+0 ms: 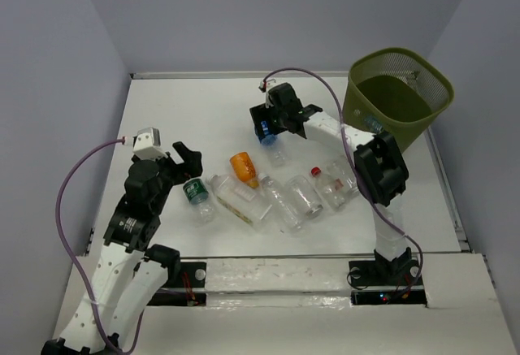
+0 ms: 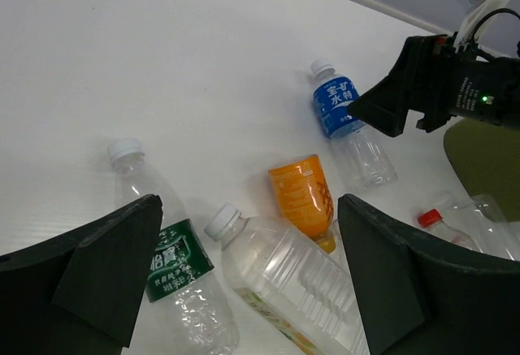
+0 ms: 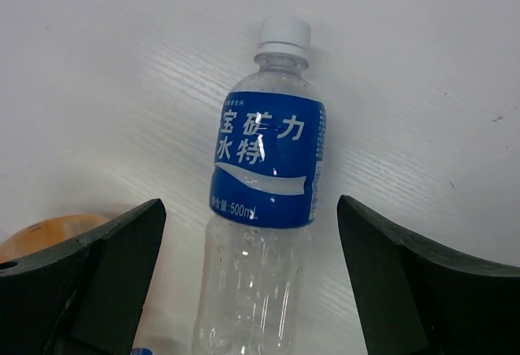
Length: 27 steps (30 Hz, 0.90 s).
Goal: Put the plastic bottles in the bin
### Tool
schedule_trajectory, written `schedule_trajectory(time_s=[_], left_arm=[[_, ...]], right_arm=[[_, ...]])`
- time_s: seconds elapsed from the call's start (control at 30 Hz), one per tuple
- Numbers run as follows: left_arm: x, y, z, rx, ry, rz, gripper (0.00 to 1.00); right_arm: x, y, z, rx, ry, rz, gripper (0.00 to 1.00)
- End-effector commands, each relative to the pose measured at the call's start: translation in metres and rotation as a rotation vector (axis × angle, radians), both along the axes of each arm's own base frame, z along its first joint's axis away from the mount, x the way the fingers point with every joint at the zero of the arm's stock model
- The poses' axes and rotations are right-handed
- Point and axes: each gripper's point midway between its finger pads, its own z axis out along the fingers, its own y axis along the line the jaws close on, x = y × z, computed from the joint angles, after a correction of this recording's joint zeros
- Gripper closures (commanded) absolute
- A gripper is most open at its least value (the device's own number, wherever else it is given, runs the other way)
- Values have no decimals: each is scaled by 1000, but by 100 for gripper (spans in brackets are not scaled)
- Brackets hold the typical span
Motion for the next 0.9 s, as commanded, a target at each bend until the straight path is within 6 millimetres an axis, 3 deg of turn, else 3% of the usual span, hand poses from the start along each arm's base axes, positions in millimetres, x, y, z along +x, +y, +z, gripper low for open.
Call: schedule_trajectory(time_s=[0.0,0.2,0.27,0.33,0.37,0.43,0.47,0.5,0.6,0.63,0.7,0.73,0.8,0.83,0.87], left_arm=[[8,6,9,-4,3,52,1],[14,17,-11,18,79,139,1],[17,28,-19,39,111,212,1],[20,33,-30,50,158,250,1],[21,33,-34,57,174,257,1],[24,35,-46,77,223,281,1],[25,36,-51,86,242,286,1],[26,35,-60,104,279,286,1],[29,34,-71,116,328,290,1],[29,34,-78,131,357,291,1],[29,34,-83,136,376,293,1],[29,33,-86,140,387,293,1],[30,33,-90,140,394,294,1],[30,32,-93,143,402,284,1],[31,31,-96,149,409,283,1]], right_arm=[[8,6,-26,-68,35,11,10],[21,13,-49,-96,53,15,17],[24,16,-52,-96,53,18,28],[30,17,-46,-95,33,10,45],[34,18,-33,-85,7,6,54],[41,19,-9,-73,-44,-5,60],[44,18,6,-63,-74,-11,61],[48,18,41,-40,-136,-13,65],[49,10,108,-4,-261,-32,67],[41,1,155,36,-336,-48,68],[39,-21,207,14,-472,-94,68],[28,-43,253,33,-566,-153,68],[25,-86,293,26,-655,-237,68],[12,-111,324,55,-713,-287,68],[8,-129,338,67,-737,-315,68]])
